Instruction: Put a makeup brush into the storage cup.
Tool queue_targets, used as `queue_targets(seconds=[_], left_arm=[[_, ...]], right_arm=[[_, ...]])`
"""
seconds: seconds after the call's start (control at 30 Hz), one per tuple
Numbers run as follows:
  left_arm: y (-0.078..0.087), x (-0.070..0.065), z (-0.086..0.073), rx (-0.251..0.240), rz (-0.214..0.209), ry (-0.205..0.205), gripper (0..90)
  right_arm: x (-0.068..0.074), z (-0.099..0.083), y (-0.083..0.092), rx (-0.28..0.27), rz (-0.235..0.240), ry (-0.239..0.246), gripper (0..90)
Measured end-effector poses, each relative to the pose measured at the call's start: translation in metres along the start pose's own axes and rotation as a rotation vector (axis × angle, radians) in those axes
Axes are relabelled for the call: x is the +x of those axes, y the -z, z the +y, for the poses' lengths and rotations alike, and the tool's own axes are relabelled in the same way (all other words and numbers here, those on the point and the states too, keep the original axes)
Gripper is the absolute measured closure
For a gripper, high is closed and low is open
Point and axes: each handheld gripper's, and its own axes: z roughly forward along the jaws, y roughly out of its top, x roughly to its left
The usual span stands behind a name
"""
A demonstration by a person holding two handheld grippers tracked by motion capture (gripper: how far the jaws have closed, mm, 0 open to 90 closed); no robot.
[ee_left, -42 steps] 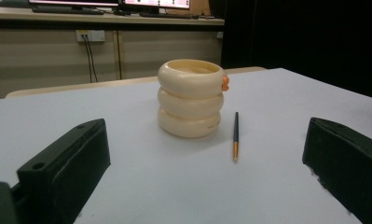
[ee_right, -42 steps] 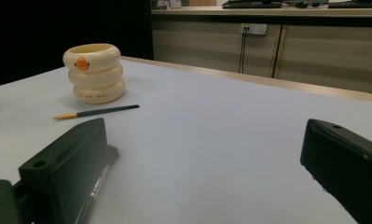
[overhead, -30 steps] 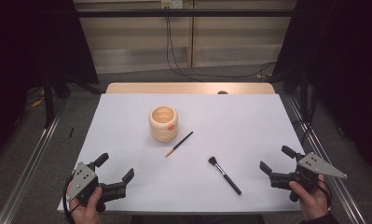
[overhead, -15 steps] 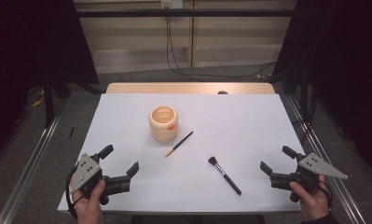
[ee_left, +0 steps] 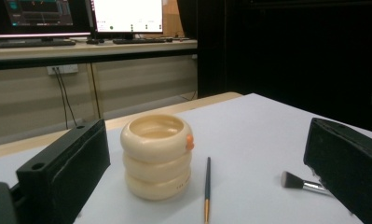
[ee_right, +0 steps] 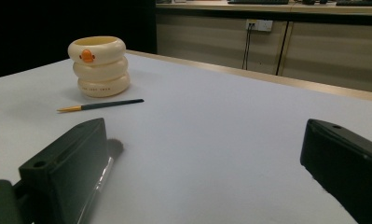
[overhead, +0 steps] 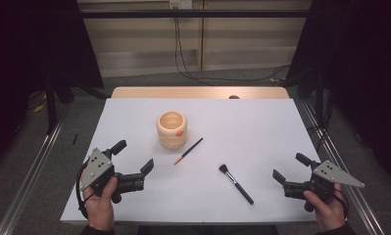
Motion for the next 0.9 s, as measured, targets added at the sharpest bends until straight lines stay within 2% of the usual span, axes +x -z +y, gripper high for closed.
queue_targets(seconds=[0.1,0.2,0.3,0.37,0.47,0.53,0.57,0.73,0.8,0.9], left_arm=[[-0.002,-0.002,0.005,-0.021,0.005,-0.002,0.0],[-0.004,-0.004,0.004,-0.009,-0.004,-0.016,0.0],[-0.013,-0.006,0.005,0.011,-0.012,-0.024,0.0],[-0.017,-0.007,0.005,0.006,-0.018,-0.009,0.2],[-0.026,-0.006,0.009,0.017,-0.042,-0.018,0.7],[-0.028,-0.006,0.009,0.014,-0.039,-0.016,1.0],[-0.032,-0.005,0.009,0.023,-0.053,-0.016,1.0],[-0.042,-0.004,0.008,0.037,-0.074,-0.02,0.7],[-0.046,-0.004,0.009,0.042,-0.046,-0.017,0.7],[-0.056,-0.004,0.01,0.055,-0.049,-0.019,0.7]], right_arm=[[0.0,0.0,-0.001,-0.003,0.002,-0.001,0.4],[0.0,0.0,0.0,0.0,-0.003,0.0,0.4],[0.0,0.0,0.0,0.002,0.002,-0.001,0.4],[0.0,0.0,0.0,0.0,0.002,0.002,0.4],[0.0,0.0,0.0,0.001,0.0,-0.001,0.4],[0.0,0.0,0.0,0.002,0.0,-0.001,0.4],[0.0,0.0,0.0,0.003,0.009,0.0,0.4],[0.001,0.0,0.0,-0.001,0.001,0.007,0.4],[0.001,0.0,0.0,0.001,0.004,0.006,0.4],[0.001,0.0,0.0,0.001,0.002,0.002,0.4]])
